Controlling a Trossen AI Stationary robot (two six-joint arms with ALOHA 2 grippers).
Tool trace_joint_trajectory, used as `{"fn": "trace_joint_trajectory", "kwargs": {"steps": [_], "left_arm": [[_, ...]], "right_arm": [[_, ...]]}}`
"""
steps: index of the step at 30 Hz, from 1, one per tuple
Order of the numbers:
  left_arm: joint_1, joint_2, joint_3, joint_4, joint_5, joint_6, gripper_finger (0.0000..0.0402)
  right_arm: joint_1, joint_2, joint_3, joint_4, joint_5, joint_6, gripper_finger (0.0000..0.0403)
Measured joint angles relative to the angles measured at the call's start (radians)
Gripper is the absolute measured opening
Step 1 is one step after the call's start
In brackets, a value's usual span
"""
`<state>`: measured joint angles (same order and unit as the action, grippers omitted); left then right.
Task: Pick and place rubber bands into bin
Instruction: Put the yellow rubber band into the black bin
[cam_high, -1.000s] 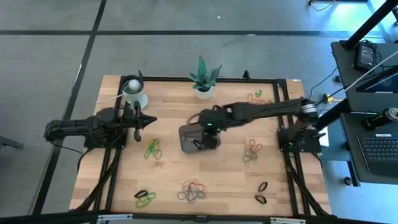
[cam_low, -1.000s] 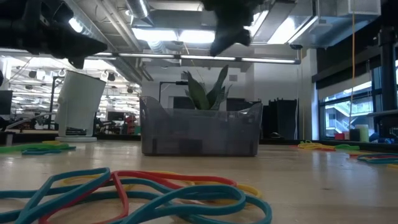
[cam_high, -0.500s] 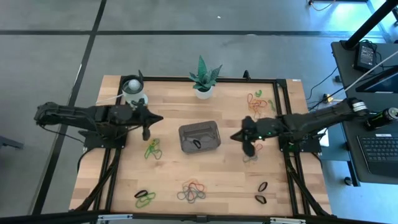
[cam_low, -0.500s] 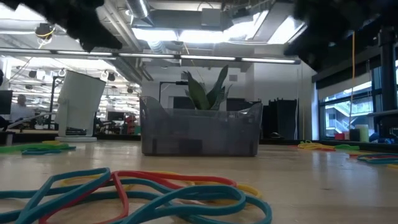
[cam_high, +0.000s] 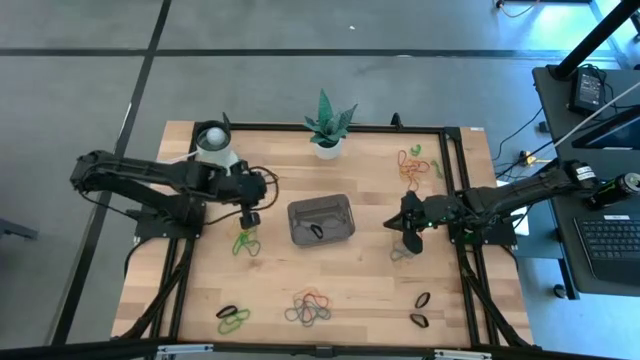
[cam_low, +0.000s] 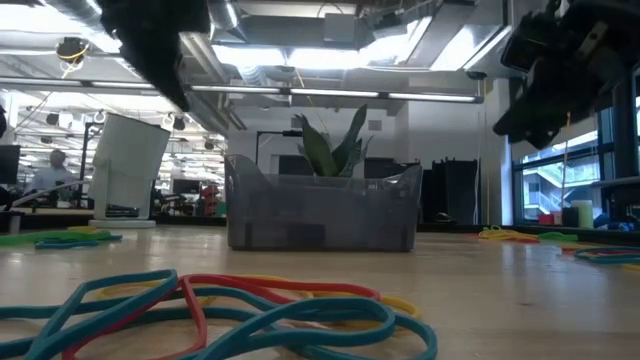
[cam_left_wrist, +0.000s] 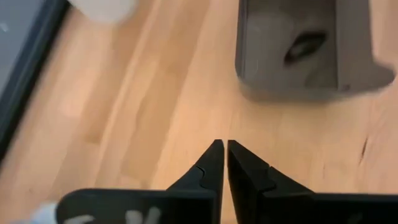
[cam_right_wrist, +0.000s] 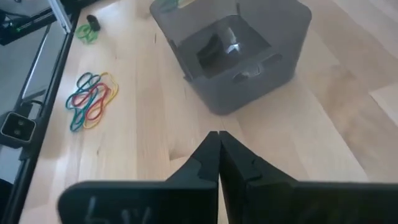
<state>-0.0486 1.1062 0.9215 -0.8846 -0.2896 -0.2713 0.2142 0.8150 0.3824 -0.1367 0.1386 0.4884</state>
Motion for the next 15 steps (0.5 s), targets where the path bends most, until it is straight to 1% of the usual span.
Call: {"fn": "trace_joint_trajectory", "kwargs": {"steps": [2, 4, 8, 11, 15], "left_arm": [[0.0, 0.026, 0.0, -0.041, 0.02, -0.061, 0.0037], [0.0, 0.05, 0.001, -0.108, 0.019, -0.16, 0.0056], [0.0, 0.097, 0.001, -0.243, 0.016, -0.452, 0.0088], [0.0, 0.131, 0.001, -0.309, 0.045, -0.621, 0.0102], [0.001, 0.182, 0.001, -0.357, 0.1, -0.844, 0.0107]], "right_arm": [[0.0, 0.0, 0.0, -0.001, 0.0, 0.0, 0.0005], [0.0, 0.0, 0.0, 0.0, 0.0, 0.0, 0.0005], [-0.001, 0.0, 0.0, 0.0, 0.0, 0.0, 0.0005], [-0.001, 0.0, 0.0, 0.001, 0.0, 0.002, 0.0005], [-0.001, 0.0, 0.0, 0.016, 0.0, 0.006, 0.0005]]}}
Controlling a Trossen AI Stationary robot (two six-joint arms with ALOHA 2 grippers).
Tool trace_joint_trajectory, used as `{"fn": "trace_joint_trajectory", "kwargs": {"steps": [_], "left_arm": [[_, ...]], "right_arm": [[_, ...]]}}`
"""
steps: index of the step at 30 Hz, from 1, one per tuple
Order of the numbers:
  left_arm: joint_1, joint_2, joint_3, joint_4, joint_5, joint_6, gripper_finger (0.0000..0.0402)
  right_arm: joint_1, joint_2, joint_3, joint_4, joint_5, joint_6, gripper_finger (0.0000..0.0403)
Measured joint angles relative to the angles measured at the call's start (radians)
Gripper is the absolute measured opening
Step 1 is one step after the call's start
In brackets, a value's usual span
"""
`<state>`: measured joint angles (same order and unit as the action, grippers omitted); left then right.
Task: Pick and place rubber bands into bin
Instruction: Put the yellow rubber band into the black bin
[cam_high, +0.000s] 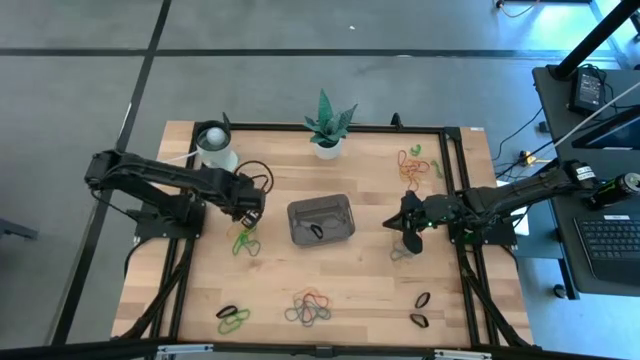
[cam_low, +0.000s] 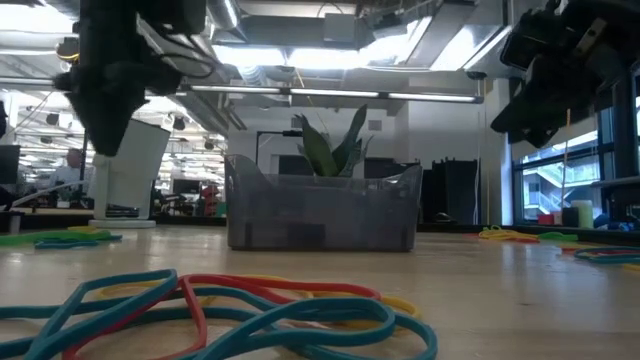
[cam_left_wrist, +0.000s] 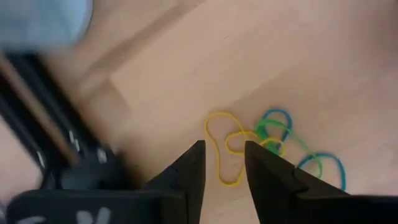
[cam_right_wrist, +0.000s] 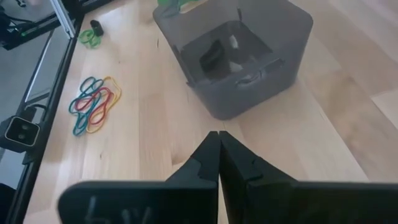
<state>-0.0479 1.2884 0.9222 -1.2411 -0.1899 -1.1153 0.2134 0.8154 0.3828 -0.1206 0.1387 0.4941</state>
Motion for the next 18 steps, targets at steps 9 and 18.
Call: {"fn": "trace_joint_trajectory", "kwargs": {"steps": [9, 18], "left_arm": [[0.025, 0.142, -0.001, -0.001, -0.001, -0.377, 0.0107], [0.067, 0.197, -0.167, 0.165, 0.122, -0.421, 0.0107]], "right_arm": [[0.0, 0.0, 0.0, 0.073, 0.0, 0.0, 0.0005], [0.0, 0.0, 0.001, 0.079, 0.0, 0.027, 0.0005]]}}
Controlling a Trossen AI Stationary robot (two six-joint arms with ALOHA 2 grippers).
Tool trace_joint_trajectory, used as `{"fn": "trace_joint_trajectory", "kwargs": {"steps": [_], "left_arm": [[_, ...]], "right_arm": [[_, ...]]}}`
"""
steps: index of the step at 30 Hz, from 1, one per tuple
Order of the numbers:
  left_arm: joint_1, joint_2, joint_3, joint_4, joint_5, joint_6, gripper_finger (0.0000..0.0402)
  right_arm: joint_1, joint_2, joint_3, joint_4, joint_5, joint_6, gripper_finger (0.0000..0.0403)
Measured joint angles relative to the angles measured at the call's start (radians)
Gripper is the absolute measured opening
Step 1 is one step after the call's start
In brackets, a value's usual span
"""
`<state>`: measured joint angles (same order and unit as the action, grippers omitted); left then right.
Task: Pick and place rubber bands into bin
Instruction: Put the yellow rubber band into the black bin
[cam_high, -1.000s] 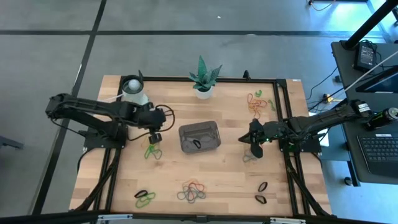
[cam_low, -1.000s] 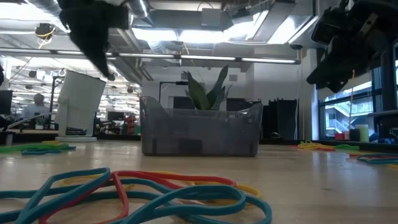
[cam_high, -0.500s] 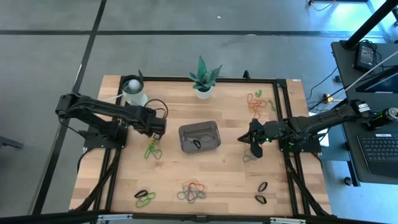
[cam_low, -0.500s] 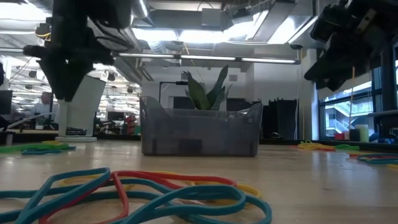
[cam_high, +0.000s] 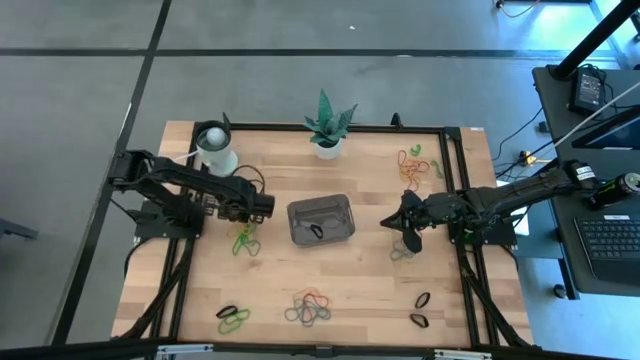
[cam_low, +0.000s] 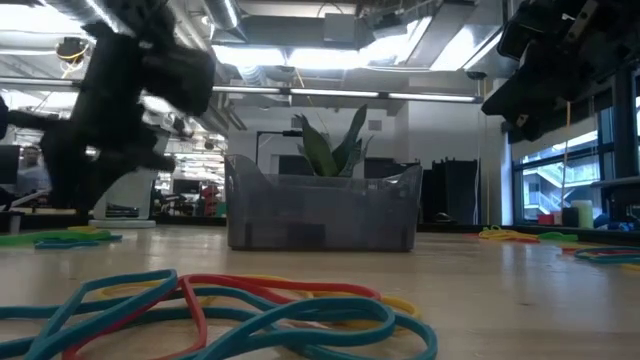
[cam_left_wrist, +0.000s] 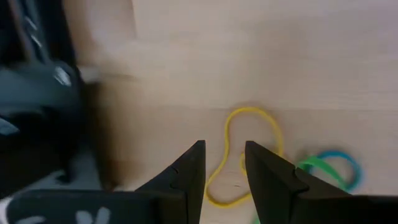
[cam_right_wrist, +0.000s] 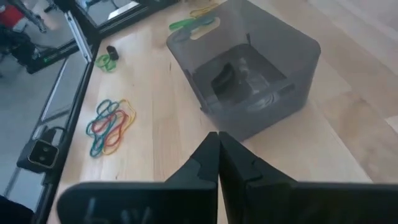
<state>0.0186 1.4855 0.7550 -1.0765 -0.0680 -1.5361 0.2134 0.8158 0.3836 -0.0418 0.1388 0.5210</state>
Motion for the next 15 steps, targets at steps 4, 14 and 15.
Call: {"fn": "trace_joint_trajectory", "kwargs": {"steps": [4, 14, 15], "left_arm": [[0.004, -0.006, -0.087, 0.156, 0.028, -0.05, 0.0107], [0.003, -0.014, -0.128, 0.198, 0.03, -0.097, 0.0072], [0.003, -0.014, -0.128, 0.2, 0.03, -0.095, 0.0059]], "right_arm": [[0.0, 0.0, 0.0, 0.0, 0.0, -0.001, 0.0005], [0.0, 0.0, 0.0, -0.002, 0.0, -0.003, 0.0005], [0.0, 0.0, 0.0, -0.002, 0.0, -0.003, 0.0005]]}}
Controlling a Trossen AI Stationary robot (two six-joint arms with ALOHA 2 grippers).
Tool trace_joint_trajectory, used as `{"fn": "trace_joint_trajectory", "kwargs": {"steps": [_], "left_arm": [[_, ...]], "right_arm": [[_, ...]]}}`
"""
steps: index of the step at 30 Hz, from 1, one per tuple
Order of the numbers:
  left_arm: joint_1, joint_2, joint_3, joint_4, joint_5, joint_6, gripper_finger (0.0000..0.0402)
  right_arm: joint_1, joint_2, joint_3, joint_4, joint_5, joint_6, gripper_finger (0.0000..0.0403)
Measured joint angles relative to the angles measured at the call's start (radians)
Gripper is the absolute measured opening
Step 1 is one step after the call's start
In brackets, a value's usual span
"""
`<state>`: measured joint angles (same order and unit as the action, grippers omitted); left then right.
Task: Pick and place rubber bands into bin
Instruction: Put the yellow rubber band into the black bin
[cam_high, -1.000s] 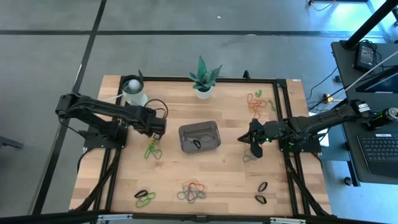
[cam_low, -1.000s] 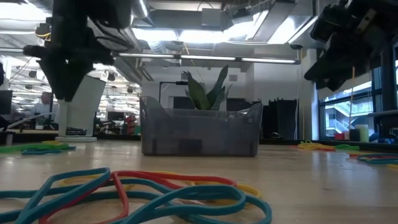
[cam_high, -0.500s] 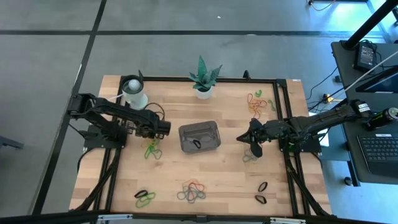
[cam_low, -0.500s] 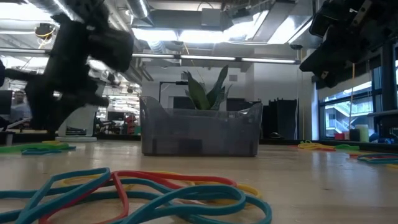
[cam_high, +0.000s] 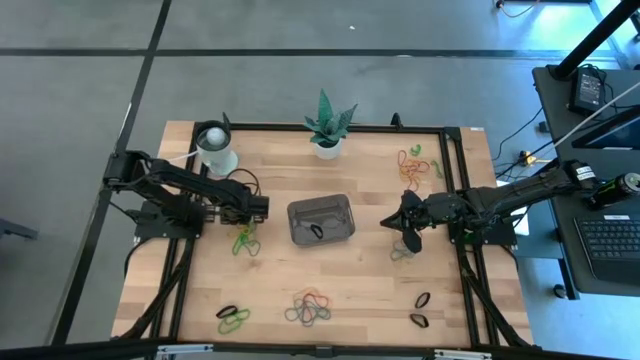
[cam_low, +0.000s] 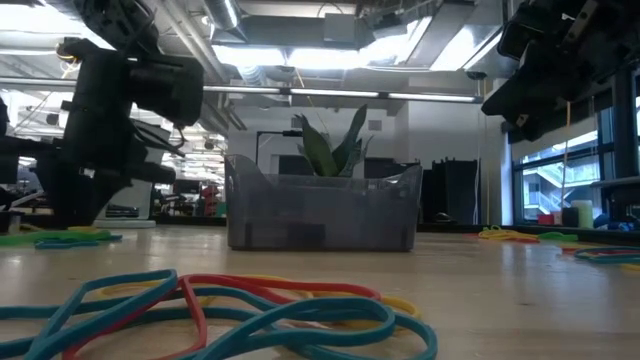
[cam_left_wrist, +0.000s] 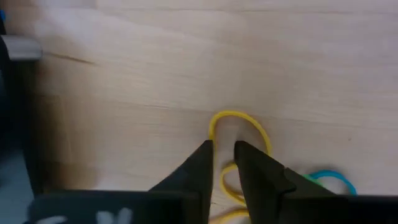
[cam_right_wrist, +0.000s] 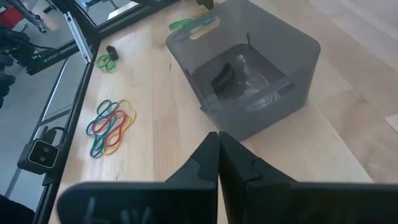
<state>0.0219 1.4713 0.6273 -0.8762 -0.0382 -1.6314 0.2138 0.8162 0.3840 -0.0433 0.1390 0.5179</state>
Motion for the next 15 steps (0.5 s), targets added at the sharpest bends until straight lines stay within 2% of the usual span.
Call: {"fn": "trace_joint_trajectory", "kwargs": {"steps": [4, 9, 15], "left_arm": [[0.0, -0.002, -0.001, 0.005, -0.003, 0.017, 0.0009], [0.0, -0.018, -0.005, 0.0, -0.01, 0.049, 0.0002], [0.0, -0.139, -0.017, -0.036, -0.047, 0.041, 0.0001]], "right_arm": [[0.0, 0.0, 0.0, 0.0, 0.0, 0.0, 0.0005], [0.0, 0.0, 0.0, 0.001, 0.0, 0.002, 0.0005], [0.0, 0.0, 0.0, 0.001, 0.0, 0.003, 0.0005]]}}
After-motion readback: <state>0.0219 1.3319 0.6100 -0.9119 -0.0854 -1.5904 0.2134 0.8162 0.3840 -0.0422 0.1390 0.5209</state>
